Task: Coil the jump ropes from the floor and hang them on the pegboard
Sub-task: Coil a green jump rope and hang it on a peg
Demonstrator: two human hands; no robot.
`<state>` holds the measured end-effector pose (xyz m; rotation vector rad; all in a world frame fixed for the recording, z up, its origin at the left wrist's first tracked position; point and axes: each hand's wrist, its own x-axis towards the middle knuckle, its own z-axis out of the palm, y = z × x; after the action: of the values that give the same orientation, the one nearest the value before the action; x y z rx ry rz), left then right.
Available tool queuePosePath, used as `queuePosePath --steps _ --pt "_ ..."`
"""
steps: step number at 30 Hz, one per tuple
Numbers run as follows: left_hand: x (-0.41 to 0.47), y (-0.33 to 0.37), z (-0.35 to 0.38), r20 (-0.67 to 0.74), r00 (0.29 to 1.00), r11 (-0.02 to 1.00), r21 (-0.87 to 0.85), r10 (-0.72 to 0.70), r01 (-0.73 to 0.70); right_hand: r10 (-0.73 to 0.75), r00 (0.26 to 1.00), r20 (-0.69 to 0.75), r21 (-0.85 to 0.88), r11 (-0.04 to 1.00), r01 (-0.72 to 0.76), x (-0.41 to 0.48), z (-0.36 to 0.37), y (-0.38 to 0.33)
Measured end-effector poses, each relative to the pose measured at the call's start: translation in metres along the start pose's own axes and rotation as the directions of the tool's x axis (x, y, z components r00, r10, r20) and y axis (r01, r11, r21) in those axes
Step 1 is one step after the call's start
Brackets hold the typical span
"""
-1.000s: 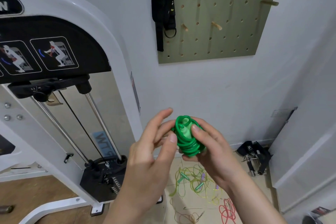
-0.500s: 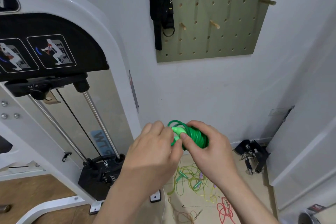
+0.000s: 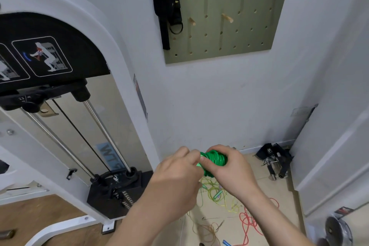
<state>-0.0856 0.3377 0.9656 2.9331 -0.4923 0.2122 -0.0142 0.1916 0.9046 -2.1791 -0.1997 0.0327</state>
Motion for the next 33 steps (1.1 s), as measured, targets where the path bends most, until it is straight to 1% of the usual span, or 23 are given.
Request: queuePosePath --steps 2,5,8,10,11,12,13,14,15,16,17,18,19,20,21,23,25,27,28,30,31,32,33 --pt "0.005 -0.001 -0.002 -0.037 0.999 0.994 -0.104 -0.016 0.012 -0.114 0.992 -0.050 -0.152 0.983 0.105 -0.005 0.000 -0.005" --pt "0.010 -0.008 -0.009 -0.093 0.993 0.950 -0.309 -0.070 0.038 -0.225 0.974 0.015 -0.109 0.968 0.225 -0.011 -0.002 -0.013" --pt "0.015 -0.011 -0.013 -0.009 0.994 0.948 -0.303 -0.110 0.102 -0.257 0.958 0.131 -0.170 0.946 0.277 -0.012 -0.004 -0.011" --pt "0.019 -0.016 -0.005 0.083 0.982 0.906 -0.379 -0.172 0.190 -0.232 0.946 0.225 -0.258 0.922 0.287 -0.013 -0.009 -0.012" --pt "0.021 -0.020 -0.001 0.117 0.965 0.830 -0.493 -0.234 0.261 -0.209 0.940 0.269 -0.319 0.902 0.292 -0.014 -0.011 -0.013" --pt "0.022 -0.023 0.003 0.151 0.941 0.701 -0.634 -0.303 0.327 -0.194 0.931 0.308 -0.385 0.870 0.308 -0.013 -0.013 -0.014" --pt "0.024 -0.025 0.007 0.190 0.911 0.529 -0.763 -0.365 0.371 -0.190 0.922 0.338 -0.430 0.840 0.331 -0.013 -0.014 -0.014" --pt "0.025 -0.025 0.011 0.241 0.881 0.345 -0.853 -0.407 0.392 -0.193 0.911 0.365 -0.424 0.837 0.347 -0.014 -0.014 -0.016" --pt "0.027 -0.024 0.014 0.286 0.861 0.207 -0.894 -0.421 0.398 -0.192 0.897 0.398 -0.335 0.880 0.337 -0.015 -0.012 -0.016" --pt "0.028 -0.023 0.015 0.312 0.851 0.141 -0.905 -0.421 0.402 -0.182 0.880 0.439 -0.150 0.951 0.272 -0.018 -0.008 -0.017" --pt "0.029 -0.020 0.015 0.328 0.847 0.090 -0.913 -0.418 0.397 -0.172 0.860 0.481 0.101 0.985 0.141 -0.021 -0.004 -0.017" --pt "0.030 -0.019 0.015 0.331 0.848 0.042 -0.923 -0.414 0.381 -0.160 0.848 0.505 0.336 0.942 -0.022 -0.023 0.001 -0.017" --pt "0.031 -0.019 0.017 0.337 0.847 -0.020 -0.932 -0.412 0.361 -0.126 0.851 0.510 0.481 0.862 -0.161 -0.024 0.005 -0.016" --pt "0.031 -0.020 0.018 0.345 0.845 -0.079 -0.936 -0.408 0.344 -0.096 0.858 0.505 0.552 0.799 -0.236 -0.024 0.007 -0.013" --pt "0.030 -0.022 0.019 0.352 0.848 -0.135 -0.936 -0.397 0.325 -0.078 0.861 0.503 0.559 0.789 -0.255 -0.023 0.007 -0.011" --pt "0.026 -0.022 0.020 0.350 0.870 -0.209 -0.933 -0.346 0.292 -0.073 0.865 0.497 0.524 0.819 -0.232 -0.022 0.005 -0.012" --pt "0.023 -0.022 0.023 0.330 0.887 -0.202 -0.940 -0.324 0.276 -0.056 0.879 0.473 0.423 0.890 -0.171 -0.020 0.003 -0.013" --pt "0.023 -0.020 0.025 0.302 0.874 -0.174 -0.952 -0.380 0.253 -0.064 0.934 0.351 0.181 0.984 -0.001 -0.019 0.001 -0.016" --pt "0.024 -0.020 0.027 0.290 0.860 -0.189 -0.955 -0.420 0.230 -0.098 0.957 0.274 0.016 0.995 0.097 -0.018 0.001 -0.017" --pt "0.029 -0.018 0.028 0.276 0.827 -0.288 -0.946 -0.490 0.145 -0.181 0.967 0.177 -0.279 0.933 0.226 -0.020 -0.001 -0.025" --pt "0.032 -0.018 0.029 0.279 0.813 -0.350 -0.931 -0.511 0.100 -0.212 0.964 0.161 -0.316 0.914 0.254 -0.022 -0.002 -0.033" --pt "0.036 -0.020 0.030 0.283 0.803 -0.399 -0.915 -0.525 0.062 -0.227 0.962 0.151 -0.285 0.922 0.262 -0.024 -0.002 -0.041" --pt "0.040 -0.022 0.033 0.277 0.794 -0.411 -0.911 -0.541 0.038 -0.228 0.963 0.140 -0.230 0.939 0.256 -0.024 -0.001 -0.046"
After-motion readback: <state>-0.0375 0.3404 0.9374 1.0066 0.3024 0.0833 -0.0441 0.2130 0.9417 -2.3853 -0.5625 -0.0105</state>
